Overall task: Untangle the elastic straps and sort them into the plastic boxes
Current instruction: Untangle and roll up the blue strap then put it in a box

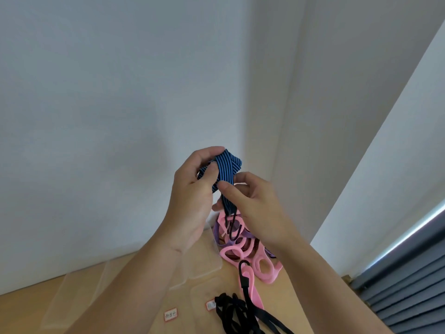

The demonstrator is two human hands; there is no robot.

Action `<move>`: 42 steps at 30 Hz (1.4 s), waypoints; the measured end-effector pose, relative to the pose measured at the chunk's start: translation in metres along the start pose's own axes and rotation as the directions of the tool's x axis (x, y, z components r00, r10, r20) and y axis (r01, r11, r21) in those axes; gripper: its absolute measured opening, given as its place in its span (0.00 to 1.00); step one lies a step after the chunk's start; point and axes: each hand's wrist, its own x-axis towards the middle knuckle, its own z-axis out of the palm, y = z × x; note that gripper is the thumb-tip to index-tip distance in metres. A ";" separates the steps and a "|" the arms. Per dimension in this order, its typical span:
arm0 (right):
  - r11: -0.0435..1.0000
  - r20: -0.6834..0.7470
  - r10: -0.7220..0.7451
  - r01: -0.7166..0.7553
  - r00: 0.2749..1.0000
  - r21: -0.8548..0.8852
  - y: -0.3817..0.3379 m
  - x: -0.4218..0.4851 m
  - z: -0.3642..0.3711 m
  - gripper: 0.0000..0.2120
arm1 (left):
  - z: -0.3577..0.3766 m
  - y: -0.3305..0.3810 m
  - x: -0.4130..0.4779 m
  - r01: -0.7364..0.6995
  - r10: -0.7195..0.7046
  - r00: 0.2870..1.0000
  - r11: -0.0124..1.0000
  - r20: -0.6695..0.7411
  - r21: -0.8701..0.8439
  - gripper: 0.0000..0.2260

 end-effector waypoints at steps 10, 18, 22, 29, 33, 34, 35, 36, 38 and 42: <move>0.925 0.139 -0.065 0.112 0.988 -0.363 -0.005 0.004 -0.014 0.12 | -0.007 0.016 0.009 -0.046 -0.065 0.988 0.738 0.139 0.673 0.27; 0.741 0.119 -0.183 0.216 0.976 -0.636 -0.001 -0.009 -0.007 0.12 | 0.006 0.006 0.012 0.061 -0.072 0.997 0.883 0.006 0.466 0.16; 0.647 0.113 -0.268 0.265 0.957 -0.715 0.008 -0.012 -0.006 0.22 | 0.004 0.005 0.011 0.196 -0.198 0.980 0.939 -0.019 0.284 0.23; 0.693 0.041 -0.425 0.353 0.904 -0.629 0.058 -0.020 -0.034 0.22 | -0.003 0.011 -0.001 0.537 -0.531 0.837 0.843 0.134 -0.013 0.14; 0.776 0.044 -0.402 0.365 0.915 -0.515 0.060 -0.022 -0.035 0.20 | 0.004 0.007 -0.006 0.600 -0.568 0.800 0.771 0.196 -0.214 0.12; 0.823 0.048 -0.351 0.332 0.935 -0.461 0.060 -0.023 -0.033 0.23 | 0.008 0.005 -0.006 0.597 -0.566 0.802 0.768 0.190 -0.232 0.11; 0.878 0.067 -0.280 0.283 0.958 -0.385 0.060 -0.023 -0.031 0.28 | 0.011 0.003 -0.006 0.590 -0.560 0.807 0.769 0.186 -0.245 0.11; 0.929 0.102 -0.207 0.228 0.973 -0.292 0.059 -0.024 -0.029 0.29 | 0.014 0.002 -0.006 0.582 -0.551 0.813 0.772 0.186 -0.256 0.12; 0.981 0.163 -0.100 0.125 0.981 -0.148 0.053 -0.027 -0.024 0.29 | 0.018 -0.001 -0.007 0.578 -0.541 0.816 0.775 0.206 -0.256 0.14; 0.987 0.190 0.008 -0.039 0.982 0.156 0.038 -0.035 -0.018 0.23 | 0.029 -0.007 -0.011 0.588 -0.541 0.808 0.766 0.232 -0.261 0.16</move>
